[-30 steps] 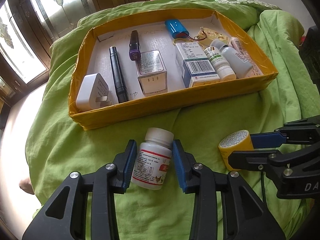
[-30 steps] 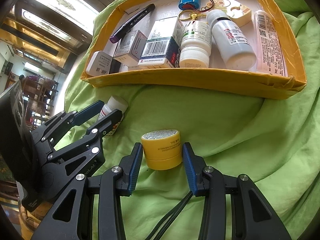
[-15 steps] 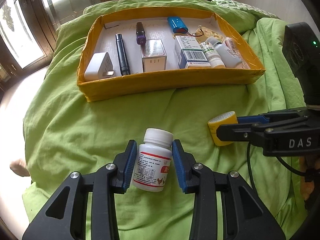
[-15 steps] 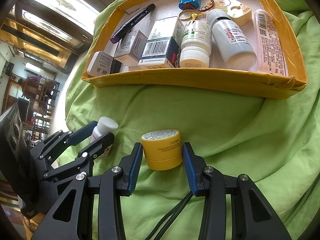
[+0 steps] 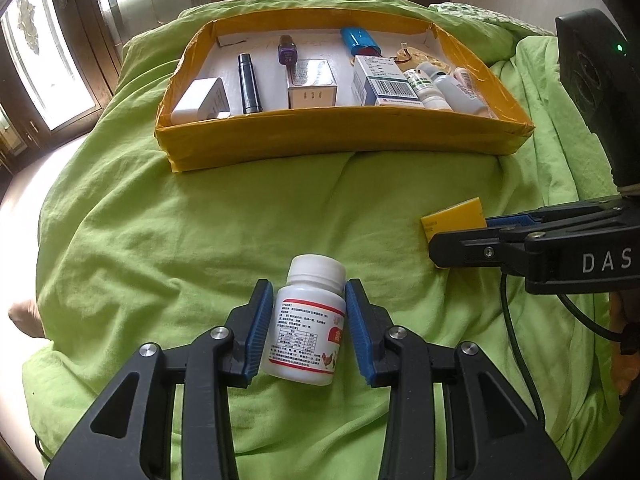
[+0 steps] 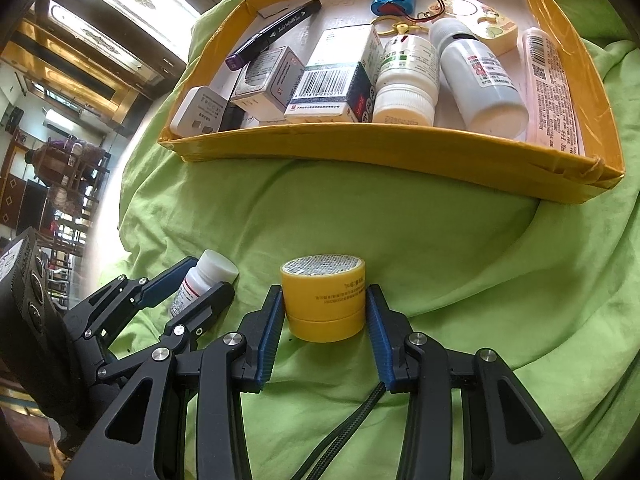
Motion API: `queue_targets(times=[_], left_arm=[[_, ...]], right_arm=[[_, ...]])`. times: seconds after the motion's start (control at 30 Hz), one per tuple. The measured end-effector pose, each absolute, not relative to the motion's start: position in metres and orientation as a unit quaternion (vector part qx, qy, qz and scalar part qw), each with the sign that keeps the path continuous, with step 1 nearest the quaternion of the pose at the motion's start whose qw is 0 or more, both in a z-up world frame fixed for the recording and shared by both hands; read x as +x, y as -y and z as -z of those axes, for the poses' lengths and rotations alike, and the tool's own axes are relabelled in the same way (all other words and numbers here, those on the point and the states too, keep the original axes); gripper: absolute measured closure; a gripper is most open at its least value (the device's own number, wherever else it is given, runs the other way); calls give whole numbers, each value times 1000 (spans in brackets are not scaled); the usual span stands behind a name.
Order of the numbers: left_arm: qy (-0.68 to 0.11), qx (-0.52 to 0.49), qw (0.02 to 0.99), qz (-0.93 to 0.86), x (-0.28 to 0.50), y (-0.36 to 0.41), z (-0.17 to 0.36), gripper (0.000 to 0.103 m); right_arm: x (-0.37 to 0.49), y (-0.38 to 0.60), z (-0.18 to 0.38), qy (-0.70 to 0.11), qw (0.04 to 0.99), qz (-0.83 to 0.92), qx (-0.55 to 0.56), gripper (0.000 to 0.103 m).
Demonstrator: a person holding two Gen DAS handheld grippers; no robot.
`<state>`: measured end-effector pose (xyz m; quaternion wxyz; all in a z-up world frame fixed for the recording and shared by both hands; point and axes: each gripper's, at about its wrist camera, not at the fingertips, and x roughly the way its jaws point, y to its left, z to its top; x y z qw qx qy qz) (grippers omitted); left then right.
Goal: Organize rigid objects
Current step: 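Lift the yellow jar with the right tool while the left tool holds the bottle, then lift the pill bottle and jar and carry them toward the tray with both tools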
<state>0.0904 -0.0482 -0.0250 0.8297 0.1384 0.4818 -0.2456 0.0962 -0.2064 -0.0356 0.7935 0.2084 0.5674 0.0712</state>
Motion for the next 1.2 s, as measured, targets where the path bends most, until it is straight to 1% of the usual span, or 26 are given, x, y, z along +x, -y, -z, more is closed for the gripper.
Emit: queue_targets(times=[0.23,0.43,0.83,1.2], left_arm=[[-479,146,831,244,88,49,27,68],[-494,140,824,239,92,51,32,66],[-499,129,823,237,96,47,34,66],[-484,140,836,218,89,46,29,67]], right_arm=[[96,202,36,-567,796,-68,199,67],[96,201,35,-564,798,-67,201,67],[94,209,31,-561,799,-67,205,67],[92,213,24,-552,805,-66,205,67]])
